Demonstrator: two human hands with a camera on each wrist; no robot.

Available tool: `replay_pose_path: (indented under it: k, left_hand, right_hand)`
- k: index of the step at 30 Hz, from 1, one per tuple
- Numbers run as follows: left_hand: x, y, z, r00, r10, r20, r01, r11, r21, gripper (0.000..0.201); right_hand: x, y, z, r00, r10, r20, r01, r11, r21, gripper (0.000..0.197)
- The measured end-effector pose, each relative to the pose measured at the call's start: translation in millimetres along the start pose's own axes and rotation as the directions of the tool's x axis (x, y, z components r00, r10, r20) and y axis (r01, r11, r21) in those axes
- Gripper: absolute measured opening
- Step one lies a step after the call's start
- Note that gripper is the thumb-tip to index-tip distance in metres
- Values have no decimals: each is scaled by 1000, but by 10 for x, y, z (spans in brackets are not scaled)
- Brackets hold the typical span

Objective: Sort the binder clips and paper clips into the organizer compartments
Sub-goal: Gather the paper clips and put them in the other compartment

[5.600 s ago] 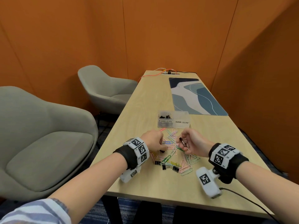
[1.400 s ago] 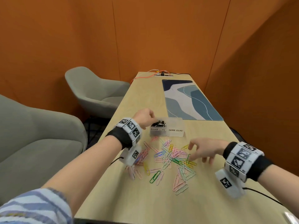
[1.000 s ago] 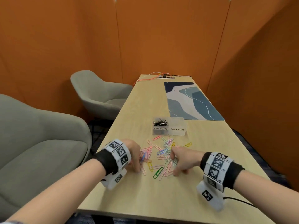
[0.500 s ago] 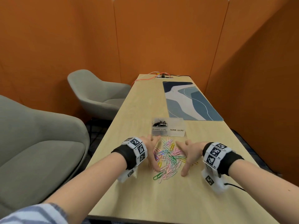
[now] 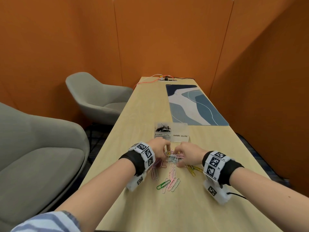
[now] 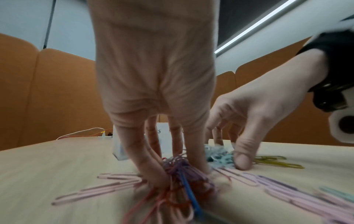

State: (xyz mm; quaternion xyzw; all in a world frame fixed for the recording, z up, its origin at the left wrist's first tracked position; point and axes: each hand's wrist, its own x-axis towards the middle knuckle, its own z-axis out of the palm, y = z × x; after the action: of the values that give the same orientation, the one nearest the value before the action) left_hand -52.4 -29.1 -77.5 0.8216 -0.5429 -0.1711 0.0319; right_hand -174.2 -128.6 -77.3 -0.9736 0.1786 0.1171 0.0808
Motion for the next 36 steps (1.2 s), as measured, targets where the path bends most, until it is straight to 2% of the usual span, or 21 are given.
replay_pose_path:
  k: [2,6,10,13,15,18,23,27,32,34,36]
  left_hand:
    - [4,9,16,999,9,-51,-8,1000,20,41]
    - [-1,22,27,996,0,-89,2,1000,25,28]
    - [5,6,-14,997,-22,-69,20,999,-33,24]
    - [18,-33,-77,998,-50,-45,45,994,-95,23]
    - [21,-67,-150,998,-61,-16,58,986,-158,20]
    - [23,-124,-288,996,-76,54,88,959,-270,10]
    - [44,-223,-437,985,-117,124,152,930,-335,14]
    - [4,-262,-530,983,-96,155,151,905,-399,14]
    - [-23,-289,-610,983,-67,169,139,878,-459,13]
    - [-21,-290,-630,985,-66,159,135,867,-480,14]
    - [-12,-283,-663,987,-62,149,129,859,-495,15]
  right_hand:
    - [-16,-9,38,997,-17,-73,15,999,-34,42]
    - [-38,-7,66,990,-39,-133,31,998,-59,24]
    - [-31,54,15,989,-8,-151,13,999,34,3]
    - [1,117,-111,992,39,-119,-19,986,163,16]
    - [37,161,-216,995,57,-83,-33,962,270,3]
    - [108,236,-333,996,79,-34,-60,922,383,5]
    - [241,296,-495,990,58,132,-112,887,449,20]
    - [423,391,-788,995,81,63,-103,800,591,23]
    - [681,473,-1064,989,149,11,-101,613,784,55]
    - [777,479,-1057,979,201,-32,-104,631,768,52]
    - [843,476,-968,968,245,-51,-144,711,688,38]
